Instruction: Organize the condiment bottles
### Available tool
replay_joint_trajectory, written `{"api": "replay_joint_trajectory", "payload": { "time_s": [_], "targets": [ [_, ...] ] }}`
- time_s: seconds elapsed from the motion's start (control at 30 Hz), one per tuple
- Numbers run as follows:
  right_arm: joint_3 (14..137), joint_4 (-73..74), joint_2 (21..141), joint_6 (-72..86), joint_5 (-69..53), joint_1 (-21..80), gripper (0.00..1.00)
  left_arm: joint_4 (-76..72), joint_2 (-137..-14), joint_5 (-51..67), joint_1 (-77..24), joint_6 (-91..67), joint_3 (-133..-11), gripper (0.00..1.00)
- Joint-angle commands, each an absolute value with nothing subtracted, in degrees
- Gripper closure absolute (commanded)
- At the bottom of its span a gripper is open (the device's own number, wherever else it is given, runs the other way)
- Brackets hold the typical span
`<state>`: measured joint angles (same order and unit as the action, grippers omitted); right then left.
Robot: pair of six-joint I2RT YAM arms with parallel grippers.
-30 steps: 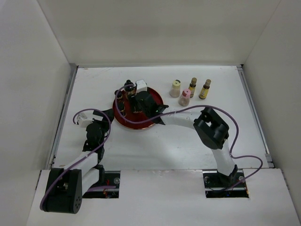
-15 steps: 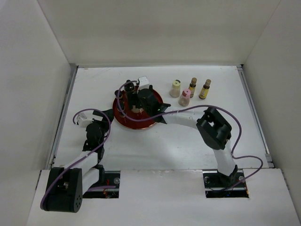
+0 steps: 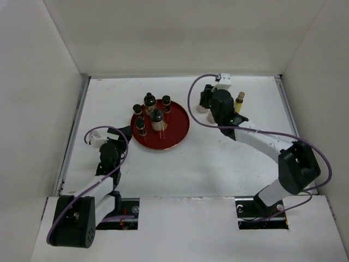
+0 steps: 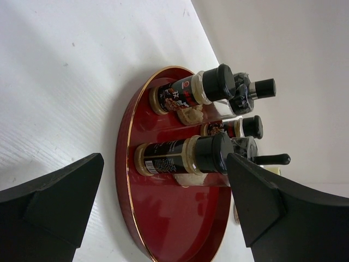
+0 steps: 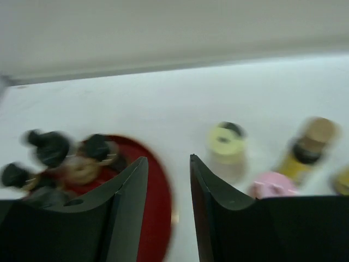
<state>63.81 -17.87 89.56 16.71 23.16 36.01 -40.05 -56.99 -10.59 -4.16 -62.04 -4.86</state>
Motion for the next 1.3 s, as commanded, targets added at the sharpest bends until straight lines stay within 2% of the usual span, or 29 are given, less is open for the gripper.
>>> {"api": "replay_joint_trajectory", "payload": {
  "time_s": [0.0, 0.07, 0.17, 0.23, 0.37, 0.53, 0.7, 0.83, 0.93, 1.03, 1.27],
  "targets": [
    [59.25, -14.07, 87.1, 18.11, 28.29, 32.05, 0.57, -42.19, -56.16, -11.43, -4.35, -61.61, -5.1, 0.0],
    [58.71, -12.67, 87.8, 17.32, 29.09, 29.5, 0.52, -42.45, -56.6, -11.08, -4.44, -61.87, -5.18, 0.0],
    [59.41, -10.11, 89.99, 17.14, 28.75, 26.42, 0.32, -42.63, -57.48, -11.6, -5.4, -61.7, -5.54, 0.0],
    [60.2, -9.58, 91.57, 16.96, 27.69, 25.88, 0.23, -42.8, -58.01, -10.99, -5.14, -61.96, -5.62, 0.0],
    [61.78, -8.79, 94.56, 17.4, 25.58, 24.92, 0.15, -42.63, -57.66, -11.6, -5.49, -61.52, -5.71, 0.0],
    [62.75, -9.49, 97.55, 18.81, 22.5, 24.13, 0.16, -42.8, -58.18, -11.16, -4.96, -61.52, -5.89, 0.0],
    [62.67, -12.91, 99.76, 18.63, 22.67, 23.6, 0.29, -42.98, -59.24, -10.46, -4.79, -61.53, -6.15, 0.0],
    [61.09, -17.22, 100.19, 18.02, 23.73, 23.95, 0.32, -43.07, -59.68, -10.28, -4.97, -61.7, -6.24, 0.0],
    [60.47, -17.84, 100.29, 17.84, 24.96, 23.95, 0.4, -43.33, -59.41, -10.63, -5.31, -61.44, -6.24, 0.0],
    [58.98, -17.75, 97.57, 17.75, 26.63, 24.56, 0.47, -43.33, -59.33, -10.2, -4.79, -61.7, -6.06, 0.0],
    [55.46, -14.42, 86.5, 18.46, 27.95, 27.63, 0.5, -43.33, -59.41, -10.46, -5.23, -61.44, -6.15, 0.0]
  ]
}}
